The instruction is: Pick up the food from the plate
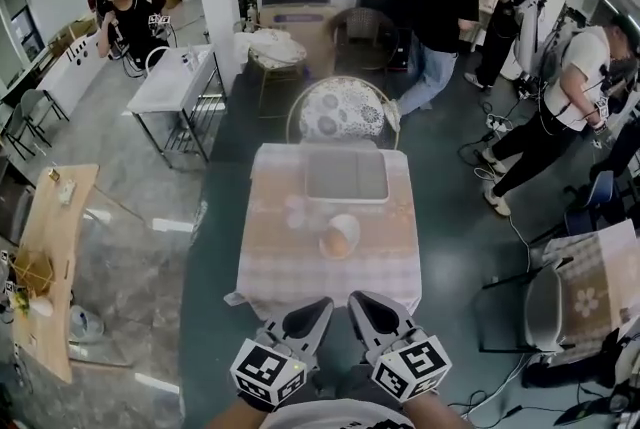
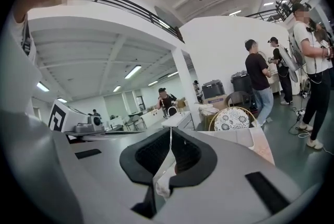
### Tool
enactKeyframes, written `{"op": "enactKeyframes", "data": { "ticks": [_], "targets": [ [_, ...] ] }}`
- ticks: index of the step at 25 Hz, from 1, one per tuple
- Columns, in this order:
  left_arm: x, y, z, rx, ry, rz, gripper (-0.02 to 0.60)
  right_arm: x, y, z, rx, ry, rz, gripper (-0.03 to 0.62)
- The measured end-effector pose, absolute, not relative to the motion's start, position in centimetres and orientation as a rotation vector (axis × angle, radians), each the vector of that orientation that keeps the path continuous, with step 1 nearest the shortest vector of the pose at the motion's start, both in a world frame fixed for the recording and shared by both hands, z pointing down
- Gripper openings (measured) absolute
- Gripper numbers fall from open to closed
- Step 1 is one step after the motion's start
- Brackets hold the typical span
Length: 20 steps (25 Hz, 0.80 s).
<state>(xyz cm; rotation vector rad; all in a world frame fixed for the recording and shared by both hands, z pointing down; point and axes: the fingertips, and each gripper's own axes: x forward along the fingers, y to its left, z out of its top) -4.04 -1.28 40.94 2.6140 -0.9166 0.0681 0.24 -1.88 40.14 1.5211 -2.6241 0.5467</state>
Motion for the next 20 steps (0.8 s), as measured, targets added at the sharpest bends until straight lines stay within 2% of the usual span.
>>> {"op": "enactKeyframes", "data": {
  "ticks": [20],
  "targets": [
    [-2.0, -14.9, 50.1, 2.495, -1.026, 0.134, 0.006, 2.0, -15.7, 50.5, 1.392, -2.475, 0.653, 0.020]
  ]
}}
